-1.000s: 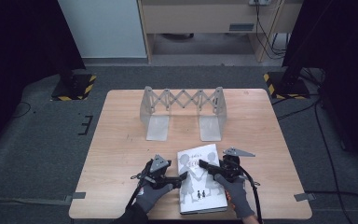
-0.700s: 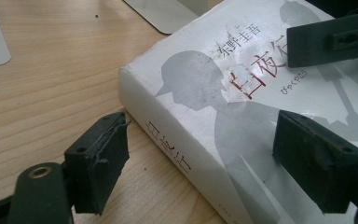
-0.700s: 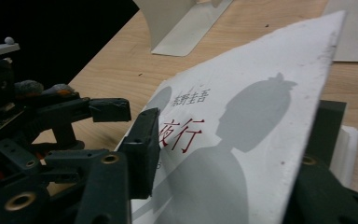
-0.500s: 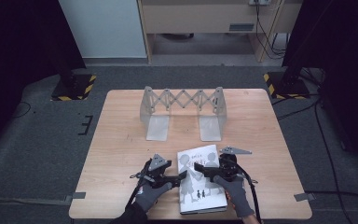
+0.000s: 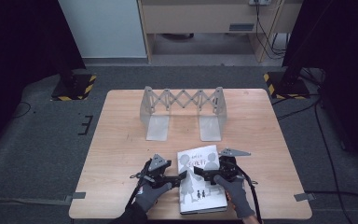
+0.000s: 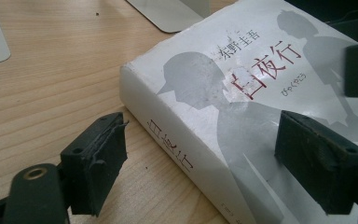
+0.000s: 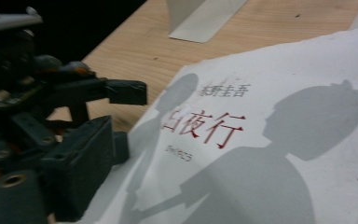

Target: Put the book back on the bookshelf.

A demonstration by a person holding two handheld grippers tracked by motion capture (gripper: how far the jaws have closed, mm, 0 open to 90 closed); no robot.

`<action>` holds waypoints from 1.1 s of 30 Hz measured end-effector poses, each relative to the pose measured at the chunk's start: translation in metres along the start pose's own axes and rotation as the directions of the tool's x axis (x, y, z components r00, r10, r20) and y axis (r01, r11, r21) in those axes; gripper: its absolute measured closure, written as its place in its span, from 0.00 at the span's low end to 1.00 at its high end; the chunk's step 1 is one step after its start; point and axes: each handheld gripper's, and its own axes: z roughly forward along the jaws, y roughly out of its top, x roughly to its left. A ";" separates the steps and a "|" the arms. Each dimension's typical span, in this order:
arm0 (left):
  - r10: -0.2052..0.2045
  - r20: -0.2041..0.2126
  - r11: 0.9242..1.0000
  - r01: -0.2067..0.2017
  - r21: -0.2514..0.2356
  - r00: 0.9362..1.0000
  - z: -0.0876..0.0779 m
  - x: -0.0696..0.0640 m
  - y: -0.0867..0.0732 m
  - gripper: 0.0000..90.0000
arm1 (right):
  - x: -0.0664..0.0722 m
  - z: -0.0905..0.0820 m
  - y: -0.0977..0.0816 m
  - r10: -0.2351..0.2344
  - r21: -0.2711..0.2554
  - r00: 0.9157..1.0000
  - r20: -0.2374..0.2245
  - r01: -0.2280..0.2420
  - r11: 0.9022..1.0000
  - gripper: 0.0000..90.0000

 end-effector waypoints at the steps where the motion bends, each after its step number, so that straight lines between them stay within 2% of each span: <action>1: 0.000 0.000 1.000 0.000 -0.001 1.000 0.000 0.000 0.000 0.17 | 0.000 0.001 -0.001 -0.023 -0.003 0.999 0.022 0.023 1.000 0.24; 2: 0.000 -0.001 1.000 0.000 0.001 1.000 0.000 0.000 0.000 0.17 | 0.000 0.001 -0.002 -0.040 -0.005 0.999 0.037 0.040 0.999 0.26; 4: 0.000 -0.001 1.000 0.000 -0.002 1.000 0.000 0.000 0.000 0.17 | 0.000 0.001 -0.002 -0.036 -0.012 0.998 0.055 0.037 0.999 0.32; 6: -0.004 -0.003 1.000 0.004 -0.005 1.000 0.000 0.000 -0.001 0.17 | -0.003 0.000 -0.004 -0.005 -0.032 0.999 0.050 0.006 0.999 0.38; 12: -0.011 -0.001 1.000 0.011 -0.003 1.000 0.002 0.000 -0.002 0.12 | -0.005 -0.001 -0.005 0.007 -0.045 0.999 0.052 -0.005 0.999 0.43; 15: 0.009 0.012 1.000 -0.009 0.001 1.000 0.003 -0.002 -0.002 0.08 | -0.007 -0.001 -0.004 0.022 -0.046 0.998 0.052 -0.019 0.999 0.48; 17: 0.043 0.007 0.999 -0.043 0.003 0.999 0.002 -0.005 0.000 0.08 | -0.009 -0.001 -0.004 0.032 -0.045 0.998 0.052 -0.030 0.999 0.52; 18: 0.045 0.009 0.999 -0.045 0.000 0.999 0.002 -0.005 0.000 0.11 | -0.010 -0.002 -0.003 0.040 -0.047 0.998 0.045 -0.038 0.998 0.54; 25: 0.001 0.004 1.000 -0.001 -0.025 1.000 -0.003 0.001 0.003 0.20 | -0.008 -0.006 0.001 0.047 -0.087 0.999 0.001 -0.046 0.995 0.64; 29: -0.018 0.018 0.999 0.019 -0.035 1.000 -0.005 0.003 0.005 0.20 | -0.004 -0.010 0.004 0.037 -0.112 0.999 -0.033 -0.040 0.993 0.69; 33: -0.041 0.053 0.998 0.044 -0.044 0.998 -0.005 0.004 0.005 0.17 | 0.002 -0.014 0.008 0.019 -0.143 0.997 -0.069 -0.029 0.989 0.73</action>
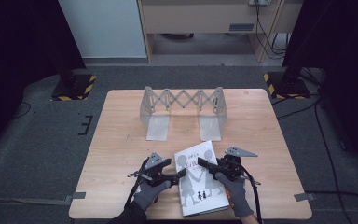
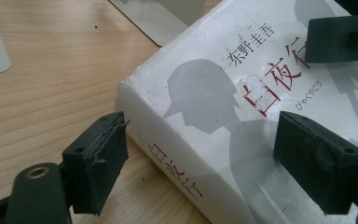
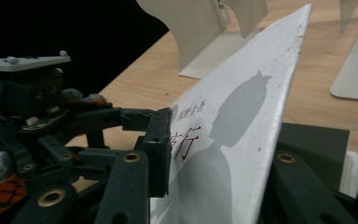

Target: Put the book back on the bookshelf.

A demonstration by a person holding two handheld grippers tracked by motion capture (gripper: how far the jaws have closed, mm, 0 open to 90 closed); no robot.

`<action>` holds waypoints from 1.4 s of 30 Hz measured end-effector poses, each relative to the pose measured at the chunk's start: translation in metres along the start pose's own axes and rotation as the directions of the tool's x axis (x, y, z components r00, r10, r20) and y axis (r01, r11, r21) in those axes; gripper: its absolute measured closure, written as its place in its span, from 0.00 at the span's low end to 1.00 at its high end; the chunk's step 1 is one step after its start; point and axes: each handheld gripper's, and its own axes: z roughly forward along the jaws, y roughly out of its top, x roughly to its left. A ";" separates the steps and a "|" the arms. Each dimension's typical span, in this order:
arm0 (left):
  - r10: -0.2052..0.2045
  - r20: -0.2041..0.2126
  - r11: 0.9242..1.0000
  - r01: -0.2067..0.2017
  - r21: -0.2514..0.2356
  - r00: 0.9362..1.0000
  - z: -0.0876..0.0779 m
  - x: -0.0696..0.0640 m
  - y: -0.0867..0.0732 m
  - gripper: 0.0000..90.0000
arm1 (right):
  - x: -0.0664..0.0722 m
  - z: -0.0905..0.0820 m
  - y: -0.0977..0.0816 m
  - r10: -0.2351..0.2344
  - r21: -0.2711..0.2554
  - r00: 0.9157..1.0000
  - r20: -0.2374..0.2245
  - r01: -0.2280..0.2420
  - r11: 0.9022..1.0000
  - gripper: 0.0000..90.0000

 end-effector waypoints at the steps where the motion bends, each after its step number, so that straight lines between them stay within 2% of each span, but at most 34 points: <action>1: -0.002 0.007 1.000 0.002 -0.002 1.000 0.000 0.000 0.000 0.16 | 0.001 -0.001 0.001 -0.001 -0.003 1.000 -0.004 0.001 1.000 0.73; 3: -0.013 0.031 1.000 0.013 -0.008 0.999 0.001 0.000 0.000 0.10 | 0.004 -0.004 0.002 -0.012 -0.020 1.000 -0.026 0.011 1.000 0.76; 4: -0.042 0.063 0.999 0.043 -0.010 0.997 0.003 -0.001 -0.001 0.08 | 0.005 -0.005 0.003 -0.018 -0.026 0.999 -0.032 0.017 1.000 0.77; 5: -0.061 0.078 0.998 0.061 -0.006 0.995 0.004 -0.001 -0.001 0.05 | 0.006 -0.006 0.003 -0.022 -0.030 0.999 -0.039 0.021 0.999 0.77; 7: -0.079 0.092 0.997 0.080 -0.009 0.993 0.004 -0.001 -0.001 0.00 | 0.009 -0.008 0.004 -0.044 -0.041 0.998 -0.048 0.042 0.998 0.78; 11: -0.101 0.099 0.995 0.102 0.003 0.990 0.004 -0.001 0.000 0.00 | 0.010 -0.010 0.004 -0.058 -0.058 0.996 -0.068 0.054 0.997 0.78; 16: -0.090 0.108 0.996 0.091 -0.002 0.990 0.004 -0.002 0.002 0.00 | 0.010 -0.012 0.004 -0.068 -0.072 0.995 -0.079 0.063 0.995 0.78; 20: -0.091 0.137 0.995 0.094 -0.019 0.986 0.007 0.001 0.001 0.00 | 0.010 -0.014 0.004 -0.071 -0.084 0.994 -0.079 0.065 0.994 0.78; 21: -0.142 0.184 0.989 0.146 -0.009 0.973 0.007 0.005 0.000 0.00 | 0.010 -0.016 0.004 -0.078 -0.096 0.993 -0.084 0.069 0.993 0.79; 22: -0.170 0.214 0.985 0.175 -0.004 0.962 0.007 0.007 -0.002 0.00 | 0.010 -0.017 0.005 -0.085 -0.103 0.992 -0.094 0.076 0.992 0.79; 24: -0.181 0.264 0.982 0.187 0.003 0.947 0.008 0.007 -0.003 0.00 | 0.013 -0.018 0.007 -0.103 -0.106 0.988 -0.118 0.091 0.990 0.79; 25: -0.181 0.264 0.982 0.187 0.003 0.947 0.008 0.007 -0.003 0.00 | 0.013 -0.018 0.007 -0.103 -0.106 0.988 -0.118 0.091 0.990 0.79; 26: -0.188 0.272 0.981 0.192 0.010 0.944 0.008 0.005 -0.003 0.00 | 0.013 -0.018 0.008 -0.104 -0.101 0.985 -0.138 0.090 0.991 0.79; 27: -0.201 0.272 0.979 0.205 0.011 0.941 0.010 0.006 -0.005 0.00 | 0.012 -0.017 0.007 -0.097 -0.099 0.986 -0.139 0.084 0.992 0.79; 30: -0.218 0.270 0.975 0.222 0.017 0.938 0.012 0.007 -0.007 0.01 | 0.007 -0.014 0.007 -0.064 -0.072 0.989 -0.131 0.055 0.996 0.78; 32: -0.220 0.272 0.975 0.223 0.018 0.937 0.013 0.008 -0.008 0.01 | 0.005 -0.013 0.007 -0.059 -0.063 0.990 -0.125 0.051 0.997 0.77; 33: -0.231 0.272 0.972 0.235 0.020 0.934 0.012 0.008 -0.008 0.03 | 0.004 -0.013 0.006 -0.051 -0.054 0.992 -0.115 0.045 0.998 0.77; 34: -0.250 0.286 0.967 0.255 0.020 0.925 0.011 0.011 -0.009 0.12 | 0.000 -0.010 0.004 -0.063 -0.009 0.995 -0.072 0.062 0.998 0.73; 36: -0.253 0.289 0.966 0.258 0.021 0.923 0.012 0.011 -0.009 0.16 | 0.000 -0.010 0.003 -0.063 -0.006 0.996 -0.067 0.063 0.998 0.71; 37: -0.262 0.293 0.963 0.268 0.018 0.920 0.010 0.011 -0.008 0.18 | 0.000 -0.009 0.001 -0.083 -0.005 0.996 -0.036 0.083 0.997 0.63; 38: -0.262 0.293 0.963 0.268 0.018 0.920 0.010 0.011 -0.008 0.20 | 0.000 -0.009 0.001 -0.083 -0.005 0.996 -0.036 0.083 0.997 0.63; 39: -0.270 0.293 0.961 0.278 0.016 0.917 0.009 0.011 -0.008 0.23 | 0.001 -0.009 0.001 -0.139 -0.005 0.990 0.008 0.139 0.990 0.54; 40: -0.273 0.295 0.959 0.282 0.014 0.916 0.008 0.012 -0.008 0.23 | 0.001 -0.009 0.001 -0.139 -0.005 0.990 0.008 0.139 0.990 0.54; 42: -0.273 0.291 0.960 0.281 0.012 0.917 0.007 0.011 -0.007 0.25 | 0.001 -0.009 0.001 -0.167 -0.012 0.985 0.043 0.167 0.986 0.44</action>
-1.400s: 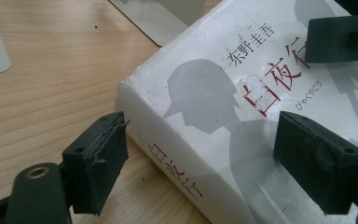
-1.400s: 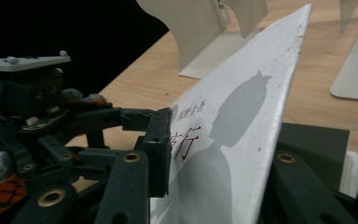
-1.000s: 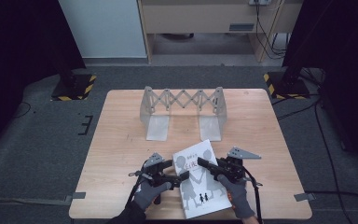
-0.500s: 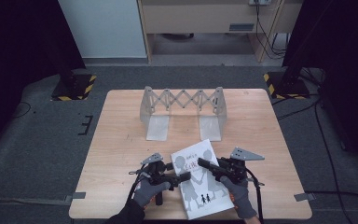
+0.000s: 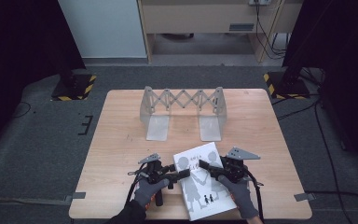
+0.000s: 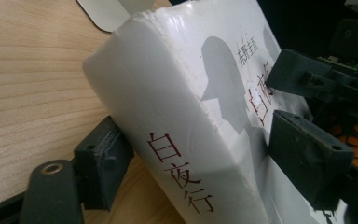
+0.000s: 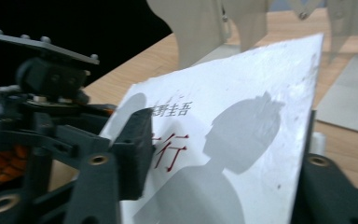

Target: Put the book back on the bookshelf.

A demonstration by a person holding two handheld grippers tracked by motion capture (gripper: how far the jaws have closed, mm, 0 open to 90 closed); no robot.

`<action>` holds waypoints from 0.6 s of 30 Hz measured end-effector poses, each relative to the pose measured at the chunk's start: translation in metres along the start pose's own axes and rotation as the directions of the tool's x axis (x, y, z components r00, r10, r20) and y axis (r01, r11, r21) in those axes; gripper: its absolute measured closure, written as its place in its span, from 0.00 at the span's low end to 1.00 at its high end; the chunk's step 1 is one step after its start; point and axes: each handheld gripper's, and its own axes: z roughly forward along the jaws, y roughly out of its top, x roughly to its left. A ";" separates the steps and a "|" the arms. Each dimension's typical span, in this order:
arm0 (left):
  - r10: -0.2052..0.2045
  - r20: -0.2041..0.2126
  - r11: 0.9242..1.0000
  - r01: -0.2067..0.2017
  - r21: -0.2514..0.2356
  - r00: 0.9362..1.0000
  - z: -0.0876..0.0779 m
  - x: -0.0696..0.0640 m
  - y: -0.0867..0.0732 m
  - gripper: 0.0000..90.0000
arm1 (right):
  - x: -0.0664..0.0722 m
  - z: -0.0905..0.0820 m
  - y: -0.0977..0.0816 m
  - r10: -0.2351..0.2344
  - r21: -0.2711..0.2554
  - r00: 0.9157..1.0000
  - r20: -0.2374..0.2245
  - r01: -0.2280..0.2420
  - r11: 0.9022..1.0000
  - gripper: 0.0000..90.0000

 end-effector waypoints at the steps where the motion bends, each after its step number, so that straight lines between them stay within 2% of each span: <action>1: 0.004 -0.003 1.000 -0.004 0.000 1.000 0.000 0.000 0.000 0.25 | 0.000 0.000 0.000 -0.013 -0.005 1.000 0.027 0.013 1.000 0.41; 2: 0.000 -0.005 1.000 0.000 -0.002 1.000 0.000 -0.001 0.000 0.27 | 0.001 -0.001 -0.001 -0.041 -0.026 0.995 0.091 0.044 0.999 0.35; 3: 0.001 -0.008 1.000 -0.001 0.001 1.000 0.000 -0.001 0.000 0.27 | 0.002 -0.001 -0.001 -0.065 -0.036 0.989 0.134 0.070 0.997 0.34; 4: 0.001 -0.009 1.000 -0.001 0.001 1.000 0.000 -0.001 0.000 0.27 | 0.002 -0.001 -0.003 -0.073 -0.043 0.985 0.159 0.081 0.996 0.33; 5: 0.001 -0.010 1.000 -0.001 0.004 1.000 0.000 0.000 0.000 0.27 | 0.002 -0.001 -0.003 -0.073 -0.043 0.985 0.159 0.081 0.996 0.33; 6: 0.000 -0.011 1.000 0.000 0.006 1.000 0.000 0.000 0.000 0.27 | 0.002 -0.001 -0.004 -0.061 -0.048 0.983 0.172 0.070 0.996 0.30; 7: -0.005 -0.012 1.000 0.005 0.006 1.000 0.000 0.000 0.000 0.27 | 0.000 0.000 -0.006 -0.028 -0.058 0.979 0.201 0.041 0.997 0.25; 9: -0.009 -0.017 1.000 0.009 0.006 1.000 0.000 0.000 0.000 0.27 | -0.001 0.000 -0.007 -0.019 -0.062 0.977 0.213 0.033 0.998 0.24; 10: -0.009 -0.021 1.000 0.009 0.007 1.000 -0.001 0.000 0.000 0.28 | -0.003 0.001 -0.008 0.013 -0.065 0.973 0.232 0.002 0.998 0.22; 12: -0.007 -0.023 1.000 0.007 0.007 1.000 -0.001 -0.001 0.000 0.28 | -0.004 0.001 -0.009 0.027 -0.063 0.973 0.231 -0.013 0.998 0.22; 13: 0.000 -0.026 1.000 0.000 0.007 1.000 -0.002 -0.001 0.000 0.28 | -0.006 0.002 -0.010 0.048 -0.055 0.972 0.229 -0.036 0.998 0.22; 14: 0.004 -0.035 1.000 -0.004 0.008 0.999 -0.003 -0.003 0.001 0.34 | -0.007 0.003 -0.010 0.053 -0.025 0.969 0.243 -0.048 0.999 0.27; 15: 0.007 -0.035 1.000 -0.007 0.007 0.999 -0.004 -0.005 0.002 0.35 | -0.008 0.005 -0.011 0.049 0.000 0.967 0.251 -0.051 0.999 0.28; 17: 0.009 -0.034 1.000 -0.008 0.008 0.999 -0.004 -0.005 0.002 0.35 | -0.010 0.003 -0.009 0.059 0.004 0.979 0.193 -0.060 0.998 0.38; 18: 0.009 -0.034 1.000 -0.008 0.008 0.999 -0.004 -0.005 0.002 0.35 | -0.010 0.003 -0.009 0.059 0.004 0.979 0.193 -0.060 0.998 0.38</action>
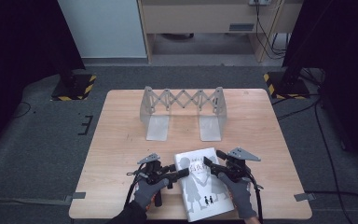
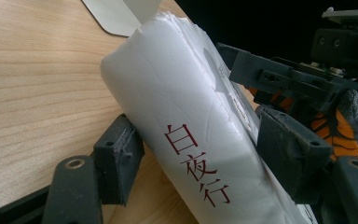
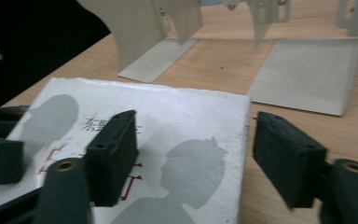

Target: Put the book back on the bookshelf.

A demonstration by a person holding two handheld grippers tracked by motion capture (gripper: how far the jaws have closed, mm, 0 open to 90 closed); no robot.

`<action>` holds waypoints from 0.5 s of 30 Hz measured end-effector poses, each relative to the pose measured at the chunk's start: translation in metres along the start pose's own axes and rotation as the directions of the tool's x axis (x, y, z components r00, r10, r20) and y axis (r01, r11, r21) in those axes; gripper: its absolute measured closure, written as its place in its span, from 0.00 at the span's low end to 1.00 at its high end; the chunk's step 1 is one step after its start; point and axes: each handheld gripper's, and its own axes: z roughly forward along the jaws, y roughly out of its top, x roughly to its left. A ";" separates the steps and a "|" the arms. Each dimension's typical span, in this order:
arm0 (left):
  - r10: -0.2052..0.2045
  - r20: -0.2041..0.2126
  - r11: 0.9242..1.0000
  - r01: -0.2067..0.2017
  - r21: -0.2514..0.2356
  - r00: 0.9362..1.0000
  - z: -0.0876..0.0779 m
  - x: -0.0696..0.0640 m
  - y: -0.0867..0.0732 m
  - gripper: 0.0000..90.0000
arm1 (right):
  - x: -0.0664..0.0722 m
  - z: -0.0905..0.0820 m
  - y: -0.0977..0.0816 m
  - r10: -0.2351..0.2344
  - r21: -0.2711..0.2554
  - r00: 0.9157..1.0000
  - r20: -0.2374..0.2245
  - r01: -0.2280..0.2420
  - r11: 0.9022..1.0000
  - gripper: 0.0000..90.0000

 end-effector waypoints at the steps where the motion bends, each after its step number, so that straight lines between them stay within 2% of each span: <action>1: -0.002 0.000 1.000 0.002 0.000 1.000 0.000 0.000 0.000 0.35 | 0.000 0.000 0.001 0.000 0.014 1.000 -0.002 0.000 1.000 0.37; 2: -0.003 -0.002 1.000 0.003 0.000 1.000 0.000 0.000 0.000 0.35 | 0.000 0.000 0.001 0.000 0.014 1.000 -0.002 0.000 1.000 0.37; 4: -0.002 0.000 1.000 0.002 0.002 1.000 0.000 0.000 0.000 0.35 | -0.008 0.002 0.003 0.071 0.070 0.997 -0.042 -0.068 0.995 0.29; 5: 0.000 0.002 1.000 0.000 0.002 1.000 0.000 0.000 0.000 0.35 | -0.008 0.002 0.003 0.071 0.070 0.997 -0.042 -0.068 0.995 0.29; 6: 0.003 0.002 1.000 -0.003 0.002 1.000 0.000 -0.001 0.000 0.35 | -0.011 0.002 0.004 0.097 0.097 0.993 -0.061 -0.091 0.991 0.24; 9: 0.015 0.001 1.000 -0.015 0.002 1.000 0.000 -0.002 0.001 0.35 | -0.016 0.000 0.002 0.140 0.136 0.984 -0.113 -0.124 0.983 0.22; 10: 0.018 0.000 1.000 -0.018 0.001 1.000 0.000 -0.003 0.001 0.35 | -0.016 0.000 0.002 0.140 0.136 0.984 -0.113 -0.124 0.983 0.22; 11: 0.021 -0.001 1.000 -0.021 0.002 1.000 0.000 -0.004 0.002 0.35 | -0.014 0.001 0.001 0.151 0.147 0.978 -0.142 -0.130 0.981 0.22; 12: 0.026 -0.003 1.000 -0.026 0.002 1.000 -0.001 -0.005 0.002 0.35 | -0.013 0.001 0.001 0.153 0.148 0.976 -0.152 -0.131 0.980 0.23; 15: 0.028 -0.005 1.000 -0.028 0.002 1.000 -0.001 -0.006 0.003 0.35 | -0.011 0.001 0.001 0.132 0.142 0.978 -0.163 -0.109 0.984 0.25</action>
